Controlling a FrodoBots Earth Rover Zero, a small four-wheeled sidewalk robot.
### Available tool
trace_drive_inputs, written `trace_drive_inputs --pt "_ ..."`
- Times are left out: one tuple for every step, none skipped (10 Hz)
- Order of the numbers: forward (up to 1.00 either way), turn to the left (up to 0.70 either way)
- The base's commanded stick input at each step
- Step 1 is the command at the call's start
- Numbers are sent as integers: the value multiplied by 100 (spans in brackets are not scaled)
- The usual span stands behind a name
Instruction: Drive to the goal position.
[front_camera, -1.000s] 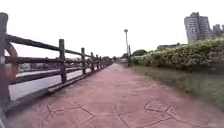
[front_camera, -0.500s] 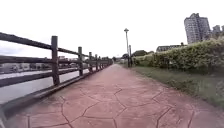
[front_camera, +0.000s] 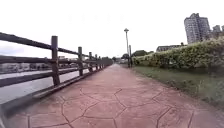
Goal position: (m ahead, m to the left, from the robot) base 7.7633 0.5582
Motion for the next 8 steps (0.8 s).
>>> trace_drive_inputs --pt "100 0" --pt "100 0" --pt "100 0" --pt "100 0" --pt "100 0" --pt "100 0" --pt "100 0" --pt "100 0"
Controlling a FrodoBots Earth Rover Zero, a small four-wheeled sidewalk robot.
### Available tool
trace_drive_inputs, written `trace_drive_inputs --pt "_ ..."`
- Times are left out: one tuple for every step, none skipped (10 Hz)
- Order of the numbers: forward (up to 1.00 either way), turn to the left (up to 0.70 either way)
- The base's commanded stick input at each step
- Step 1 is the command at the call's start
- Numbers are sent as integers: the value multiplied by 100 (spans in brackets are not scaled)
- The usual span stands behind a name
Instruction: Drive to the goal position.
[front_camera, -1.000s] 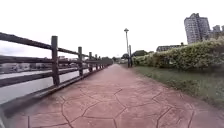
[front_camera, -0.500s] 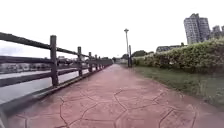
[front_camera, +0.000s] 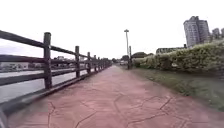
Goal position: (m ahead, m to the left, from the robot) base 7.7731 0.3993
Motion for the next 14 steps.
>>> trace_drive_inputs --pt "100 0" --pt "100 0" --pt "100 0" --pt "100 0" --pt "100 0" --pt "100 0" --pt "100 0" --pt "100 0" --pt "100 0" --pt "100 0" --pt "100 0" --pt "100 0" --pt "100 0" --pt "100 0"
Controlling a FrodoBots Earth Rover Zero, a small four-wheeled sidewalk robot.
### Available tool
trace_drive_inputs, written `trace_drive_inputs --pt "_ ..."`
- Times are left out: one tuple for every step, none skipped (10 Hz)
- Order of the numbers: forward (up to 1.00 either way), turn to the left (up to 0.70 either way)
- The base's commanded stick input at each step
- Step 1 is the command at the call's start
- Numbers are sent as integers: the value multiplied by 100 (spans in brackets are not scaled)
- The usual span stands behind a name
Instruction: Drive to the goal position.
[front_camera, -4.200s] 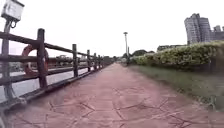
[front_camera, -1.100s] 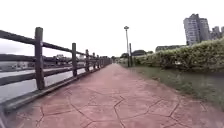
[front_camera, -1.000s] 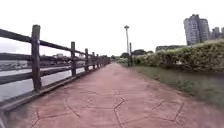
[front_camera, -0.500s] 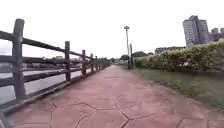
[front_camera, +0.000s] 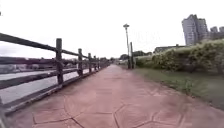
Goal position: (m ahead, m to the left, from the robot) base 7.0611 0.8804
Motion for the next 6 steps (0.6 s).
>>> trace_drive_inputs --pt "100 0" --pt "100 0" --pt "100 0" --pt "100 0" --pt "100 0" --pt "100 0"
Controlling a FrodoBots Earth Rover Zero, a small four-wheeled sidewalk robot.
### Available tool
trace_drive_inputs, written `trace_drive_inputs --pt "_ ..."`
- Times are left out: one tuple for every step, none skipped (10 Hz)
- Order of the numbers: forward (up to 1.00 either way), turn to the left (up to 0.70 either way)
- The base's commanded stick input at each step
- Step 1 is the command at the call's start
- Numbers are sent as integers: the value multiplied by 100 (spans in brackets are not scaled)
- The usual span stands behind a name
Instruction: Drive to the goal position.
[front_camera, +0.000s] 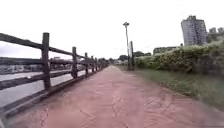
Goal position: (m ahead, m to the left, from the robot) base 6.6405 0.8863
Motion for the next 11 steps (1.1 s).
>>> trace_drive_inputs --pt "100 0" --pt "100 -18" --pt "100 -17" --pt "100 -2" --pt "100 0" --pt "100 0" --pt "100 0" --pt "100 0" --pt "100 0" --pt "100 0" --pt "100 0"
